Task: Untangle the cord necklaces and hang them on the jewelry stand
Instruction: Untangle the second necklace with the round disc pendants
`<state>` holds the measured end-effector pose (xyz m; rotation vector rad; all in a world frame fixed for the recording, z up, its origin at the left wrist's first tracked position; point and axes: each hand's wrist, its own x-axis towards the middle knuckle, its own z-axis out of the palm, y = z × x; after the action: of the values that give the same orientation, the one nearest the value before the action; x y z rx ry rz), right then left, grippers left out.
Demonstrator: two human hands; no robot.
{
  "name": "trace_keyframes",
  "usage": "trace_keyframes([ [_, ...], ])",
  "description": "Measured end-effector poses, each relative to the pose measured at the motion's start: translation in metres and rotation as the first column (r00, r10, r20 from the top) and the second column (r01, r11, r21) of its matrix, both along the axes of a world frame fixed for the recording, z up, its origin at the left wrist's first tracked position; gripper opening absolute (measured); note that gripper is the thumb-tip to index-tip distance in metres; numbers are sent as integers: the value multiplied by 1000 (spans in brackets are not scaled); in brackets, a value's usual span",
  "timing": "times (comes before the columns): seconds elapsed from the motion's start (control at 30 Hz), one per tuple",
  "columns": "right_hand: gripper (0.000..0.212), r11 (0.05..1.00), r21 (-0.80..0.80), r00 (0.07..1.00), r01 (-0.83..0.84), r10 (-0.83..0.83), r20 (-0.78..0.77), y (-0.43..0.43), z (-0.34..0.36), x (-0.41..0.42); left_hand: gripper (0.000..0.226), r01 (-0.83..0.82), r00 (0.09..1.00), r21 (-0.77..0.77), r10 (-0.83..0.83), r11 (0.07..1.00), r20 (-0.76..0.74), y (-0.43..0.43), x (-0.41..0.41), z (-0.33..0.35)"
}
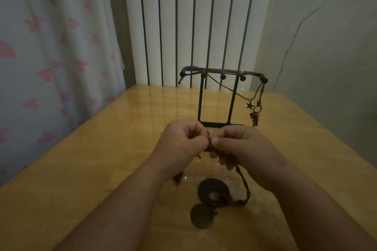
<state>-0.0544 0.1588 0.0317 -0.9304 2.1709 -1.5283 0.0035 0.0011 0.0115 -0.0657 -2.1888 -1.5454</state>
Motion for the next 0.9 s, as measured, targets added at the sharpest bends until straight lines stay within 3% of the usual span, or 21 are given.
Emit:
trace_keyframes([
  [0.07,7,991,57,958,121,-102,-269,-1,-2,-1,25,-13,1000,-6,13,1000,9,-2,0,1],
  [0.13,15,982,89,878,168,-107,-467,-1,-1,0,23,-20,1000,-16,21,1000,22,-2,0,1],
  [0.27,22,969,173,797,178,-39,-602,-3,1,3,25,-24,999,-53,26,998,37,-2,0,0],
  [0.63,8,917,338,673,212,114,-731,-8,5,6,22,60,984,-34,-54,998,170,-5,-2,-3],
  [0.8,10,908,375,718,187,134,-683,-8,5,6,34,111,974,-25,-104,994,201,-6,-2,-4],
  [0.9,7,939,316,797,132,89,-597,-6,2,7,39,129,970,13,-129,992,208,-8,-2,-3],
])
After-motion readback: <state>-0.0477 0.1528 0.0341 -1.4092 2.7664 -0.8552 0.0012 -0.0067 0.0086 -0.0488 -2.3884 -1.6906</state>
